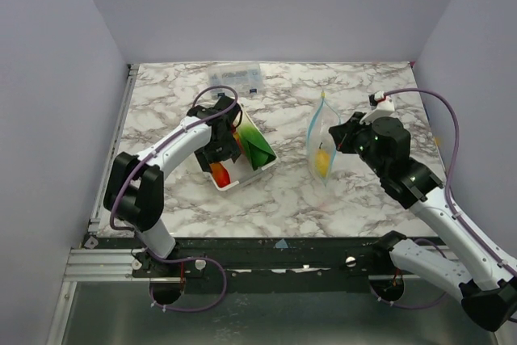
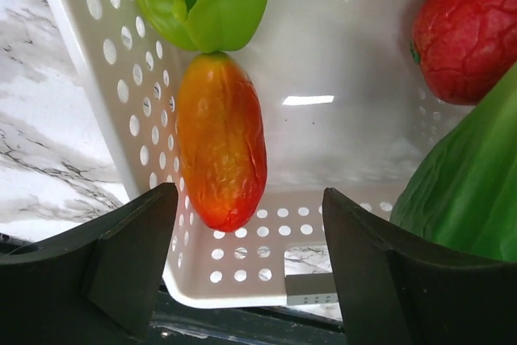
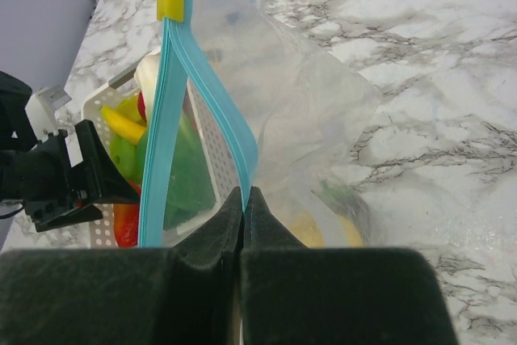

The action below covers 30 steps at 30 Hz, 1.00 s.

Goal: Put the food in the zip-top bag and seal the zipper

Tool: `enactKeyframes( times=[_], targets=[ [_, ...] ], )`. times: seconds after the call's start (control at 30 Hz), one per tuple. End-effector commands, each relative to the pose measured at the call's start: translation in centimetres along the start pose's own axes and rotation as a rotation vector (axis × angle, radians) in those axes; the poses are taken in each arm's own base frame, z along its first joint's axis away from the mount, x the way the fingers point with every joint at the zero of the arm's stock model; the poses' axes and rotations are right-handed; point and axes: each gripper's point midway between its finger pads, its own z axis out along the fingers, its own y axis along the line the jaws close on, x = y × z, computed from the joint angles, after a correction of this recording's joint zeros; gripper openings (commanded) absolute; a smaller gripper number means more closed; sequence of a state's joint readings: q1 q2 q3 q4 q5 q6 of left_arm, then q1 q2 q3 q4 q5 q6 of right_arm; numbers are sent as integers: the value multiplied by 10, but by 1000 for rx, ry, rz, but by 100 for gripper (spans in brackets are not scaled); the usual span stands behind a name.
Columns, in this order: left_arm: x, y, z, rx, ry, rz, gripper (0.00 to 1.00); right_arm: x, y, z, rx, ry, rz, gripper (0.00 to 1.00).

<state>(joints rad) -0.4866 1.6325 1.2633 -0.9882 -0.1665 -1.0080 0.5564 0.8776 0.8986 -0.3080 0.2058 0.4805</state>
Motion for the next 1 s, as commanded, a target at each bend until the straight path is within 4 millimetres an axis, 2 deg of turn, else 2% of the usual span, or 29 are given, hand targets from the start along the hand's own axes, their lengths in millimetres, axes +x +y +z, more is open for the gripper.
enactKeyframes(
  times=[0.0,0.23,0.33,0.4,0.5,0.7,0.97],
  targets=[
    [2,5,8,-96,32,-31,74,0,7,3,-28,0,2,1],
    [4,-3,25,-118,58,-70,69,-1,8,2,-34,-1,5,1],
    [3,-4,29,-124,50,-79,64,-2,7,1,-29,-6,5,1],
    [2,-4,29,-123,45,-84,57,-1,7,1,-27,-4,5,1],
    [-1,-4,26,-115,27,-93,40,1,6,1,-28,0,9,1],
    [-8,0,7,-82,-25,-117,18,0,7,0,-30,-1,9,1],
    [-27,7,-41,-3,-148,-136,9,4,8,3,-36,9,12,1]
  ],
)
